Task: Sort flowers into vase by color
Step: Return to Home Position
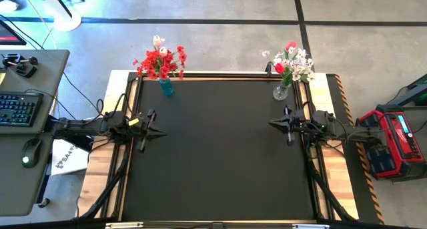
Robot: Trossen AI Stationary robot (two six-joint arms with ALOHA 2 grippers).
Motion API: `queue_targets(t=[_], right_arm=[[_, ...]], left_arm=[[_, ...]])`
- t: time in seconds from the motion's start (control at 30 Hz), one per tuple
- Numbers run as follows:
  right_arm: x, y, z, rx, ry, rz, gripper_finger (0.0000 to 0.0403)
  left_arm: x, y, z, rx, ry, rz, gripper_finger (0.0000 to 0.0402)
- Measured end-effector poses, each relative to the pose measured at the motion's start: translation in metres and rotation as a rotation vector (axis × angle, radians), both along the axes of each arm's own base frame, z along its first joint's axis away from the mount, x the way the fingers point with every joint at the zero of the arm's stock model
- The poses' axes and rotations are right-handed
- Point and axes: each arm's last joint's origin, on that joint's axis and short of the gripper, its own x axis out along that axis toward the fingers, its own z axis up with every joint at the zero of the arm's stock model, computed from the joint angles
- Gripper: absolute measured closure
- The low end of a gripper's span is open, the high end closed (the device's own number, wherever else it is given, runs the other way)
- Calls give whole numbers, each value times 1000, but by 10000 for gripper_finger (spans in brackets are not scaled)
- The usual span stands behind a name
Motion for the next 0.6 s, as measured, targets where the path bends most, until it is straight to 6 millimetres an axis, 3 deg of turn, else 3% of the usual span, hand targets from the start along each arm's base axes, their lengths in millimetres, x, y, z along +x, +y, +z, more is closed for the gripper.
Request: queue_targets(t=[0.2, 0.43, 0.6], right_arm=[[0, 0, 0, 43, 0, 8, 403], [-1, -4, 3, 318, -73, -112, 403], [0, -4, 0, 344, -49, -131, 403]], left_arm=[[0, 0, 0, 0, 0, 0, 401], [0, 0, 0, 0, 0, 0, 401], [0, 0, 0, 0, 0, 0, 401]])
